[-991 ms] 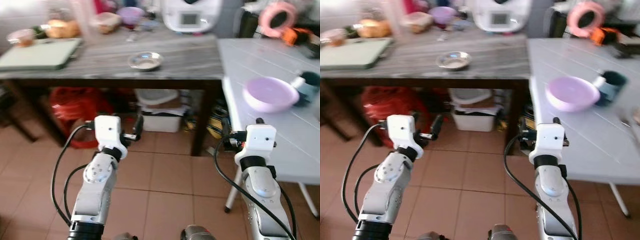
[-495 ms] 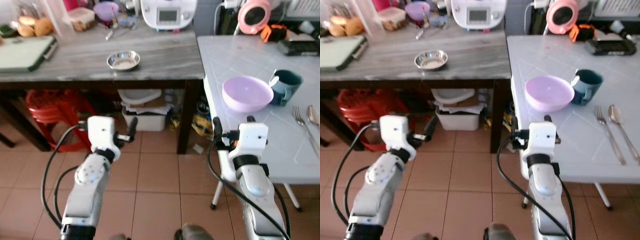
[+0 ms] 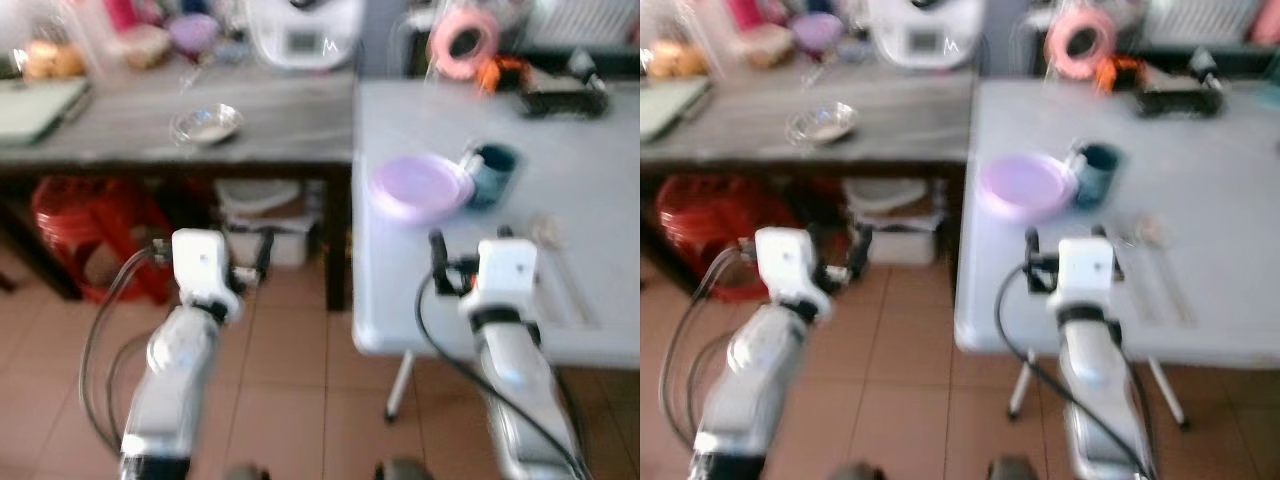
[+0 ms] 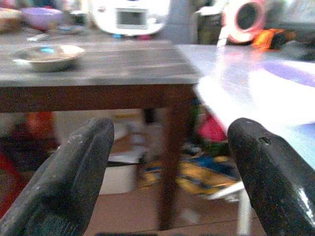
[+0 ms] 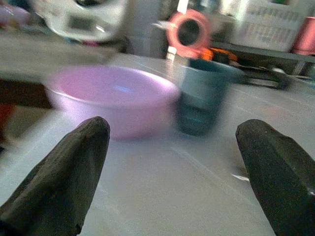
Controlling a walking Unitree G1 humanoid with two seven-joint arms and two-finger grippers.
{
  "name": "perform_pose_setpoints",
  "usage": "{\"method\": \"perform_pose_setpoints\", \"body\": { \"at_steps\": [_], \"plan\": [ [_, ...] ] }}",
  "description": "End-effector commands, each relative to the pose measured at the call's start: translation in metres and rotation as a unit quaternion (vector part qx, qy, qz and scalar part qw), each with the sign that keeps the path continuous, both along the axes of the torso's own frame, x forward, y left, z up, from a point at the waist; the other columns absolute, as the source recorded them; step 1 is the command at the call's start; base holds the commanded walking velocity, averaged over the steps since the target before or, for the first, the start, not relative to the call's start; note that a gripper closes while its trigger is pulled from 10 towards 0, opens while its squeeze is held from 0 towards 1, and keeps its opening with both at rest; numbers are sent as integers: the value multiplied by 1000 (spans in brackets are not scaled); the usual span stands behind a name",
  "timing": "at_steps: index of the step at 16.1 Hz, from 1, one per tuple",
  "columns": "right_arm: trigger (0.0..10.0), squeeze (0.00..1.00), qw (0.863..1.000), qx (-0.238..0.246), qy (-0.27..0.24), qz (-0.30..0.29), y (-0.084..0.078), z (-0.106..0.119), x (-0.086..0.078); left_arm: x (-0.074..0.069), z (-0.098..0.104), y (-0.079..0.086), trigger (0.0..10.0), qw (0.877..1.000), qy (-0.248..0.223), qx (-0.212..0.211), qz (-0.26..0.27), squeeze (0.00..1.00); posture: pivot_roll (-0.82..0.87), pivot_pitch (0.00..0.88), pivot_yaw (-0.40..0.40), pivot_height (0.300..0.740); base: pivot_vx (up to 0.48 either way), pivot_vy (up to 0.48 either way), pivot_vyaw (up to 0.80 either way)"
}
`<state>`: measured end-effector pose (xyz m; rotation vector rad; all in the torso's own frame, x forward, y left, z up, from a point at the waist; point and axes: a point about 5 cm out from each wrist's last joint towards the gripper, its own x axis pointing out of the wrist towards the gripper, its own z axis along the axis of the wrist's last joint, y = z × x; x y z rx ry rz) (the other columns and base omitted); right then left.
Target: Setting the table
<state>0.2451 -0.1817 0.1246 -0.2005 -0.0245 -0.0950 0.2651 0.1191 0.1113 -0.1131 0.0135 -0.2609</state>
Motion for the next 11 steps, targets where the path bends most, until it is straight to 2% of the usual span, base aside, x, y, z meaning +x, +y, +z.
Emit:
{"method": "perform_pose_setpoints", "body": {
  "at_steps": [1,5,7,11],
  "plan": [
    [10000,0,1000,2,-5,10,5,3,2,2,5,9,10000,999,-19,25,20,0,-79,0,66,740,0,0,0],
    [10000,0,1000,-8,-13,18,6,6,5,4,8,9,10000,1000,-25,13,10,0,-81,0,68,740,0,0,0],
    [10000,0,996,-54,-51,45,9,20,3,5,11,9,10000,999,-32,8,12,0,-85,0,71,740,0,0,0],
    [10000,0,996,-40,-62,44,11,26,4,6,13,5,10000,999,-38,2,5,0,-90,0,71,740,277,0,0]
  ]
}}
